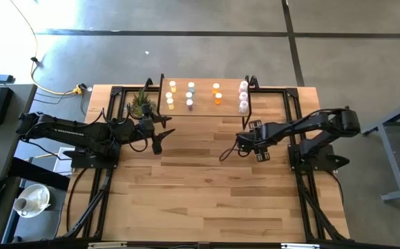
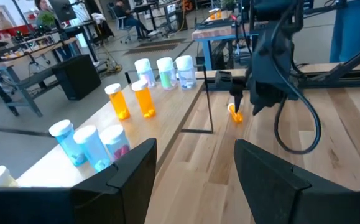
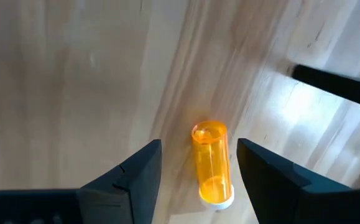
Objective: Pick and place medicine bottles onto shelf by color
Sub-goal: Put the orange pill bottle on the shelf aligned with the other orange pill bottle
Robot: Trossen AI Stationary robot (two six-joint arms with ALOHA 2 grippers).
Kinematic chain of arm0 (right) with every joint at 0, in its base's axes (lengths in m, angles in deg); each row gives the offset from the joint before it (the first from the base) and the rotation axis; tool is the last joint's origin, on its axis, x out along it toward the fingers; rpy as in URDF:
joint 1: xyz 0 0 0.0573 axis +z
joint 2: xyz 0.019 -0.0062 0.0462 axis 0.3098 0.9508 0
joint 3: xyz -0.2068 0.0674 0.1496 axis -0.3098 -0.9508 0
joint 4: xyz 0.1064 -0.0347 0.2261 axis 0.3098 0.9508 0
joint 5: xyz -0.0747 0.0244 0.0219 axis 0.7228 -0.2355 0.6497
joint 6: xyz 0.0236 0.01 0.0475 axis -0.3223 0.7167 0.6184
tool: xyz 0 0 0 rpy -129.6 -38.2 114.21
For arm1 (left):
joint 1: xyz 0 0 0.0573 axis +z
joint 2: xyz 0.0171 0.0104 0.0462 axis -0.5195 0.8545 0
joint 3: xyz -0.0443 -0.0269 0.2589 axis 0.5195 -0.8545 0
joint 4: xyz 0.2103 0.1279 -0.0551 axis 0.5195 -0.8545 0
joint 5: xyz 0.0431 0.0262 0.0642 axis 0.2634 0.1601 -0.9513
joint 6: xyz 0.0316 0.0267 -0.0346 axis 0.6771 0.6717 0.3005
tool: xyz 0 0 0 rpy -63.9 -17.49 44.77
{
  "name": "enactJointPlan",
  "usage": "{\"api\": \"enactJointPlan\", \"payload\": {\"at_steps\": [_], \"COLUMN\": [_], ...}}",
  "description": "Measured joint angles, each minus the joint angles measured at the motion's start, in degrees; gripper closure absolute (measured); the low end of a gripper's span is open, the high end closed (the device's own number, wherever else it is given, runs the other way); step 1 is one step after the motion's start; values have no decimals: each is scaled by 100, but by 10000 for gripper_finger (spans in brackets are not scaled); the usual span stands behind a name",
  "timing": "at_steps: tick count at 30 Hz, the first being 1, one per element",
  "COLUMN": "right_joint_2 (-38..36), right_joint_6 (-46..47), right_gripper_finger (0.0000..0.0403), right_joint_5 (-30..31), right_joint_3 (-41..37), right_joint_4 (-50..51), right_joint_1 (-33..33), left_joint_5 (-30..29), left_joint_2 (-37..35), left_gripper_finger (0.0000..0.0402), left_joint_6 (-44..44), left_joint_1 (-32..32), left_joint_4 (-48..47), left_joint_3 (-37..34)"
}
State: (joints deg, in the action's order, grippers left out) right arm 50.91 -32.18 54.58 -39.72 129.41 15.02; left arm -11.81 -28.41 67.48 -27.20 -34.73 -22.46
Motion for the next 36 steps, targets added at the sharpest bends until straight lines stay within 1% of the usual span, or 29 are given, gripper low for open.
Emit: {"api": "enactJointPlan", "payload": {"at_steps": [7, 12, 16, 19, 23, 28, 31, 34, 36], "right_joint_2": [526, 802, 887, 896, 911, 913, 913, 909, 909], "right_joint_6": [-93, -97, -99, -99, -91, 103, 153, 525, 775], "right_gripper_finger": [203, 203, 209, 229, 270, 315, 325, 327, 328], "right_joint_5": [452, 454, 432, 378, 203, 195, 117, 39, -157], "right_joint_3": [0, 13, 28, 71, 129, 142, 151, 174, 256], "right_joint_4": [-35, -60, -44, -30, 6, -58, -66, -68, -79], "right_joint_1": [-68, -236, -314, -317, -330, -330, -330, -330, -334], "left_joint_5": [1, 2, 2, 2, 2, 4, 4, 4, 4], "left_joint_2": [0, 0, 0, 0, 0, 0, 0, 0, 0], "left_gripper_finger": [197, 197, 197, 197, 197, 197, 197, 197, 197], "left_joint_6": [0, -2, -17, -15, -14, -2, -4, -7, -4], "left_joint_1": [0, 0, 0, 0, 0, 0, 0, 0, 1], "left_joint_4": [-80, -83, -83, -83, -87, -176, -246, -285, -304], "left_joint_3": [0, 0, 0, 0, 0, 0, 0, 0, 0]}}
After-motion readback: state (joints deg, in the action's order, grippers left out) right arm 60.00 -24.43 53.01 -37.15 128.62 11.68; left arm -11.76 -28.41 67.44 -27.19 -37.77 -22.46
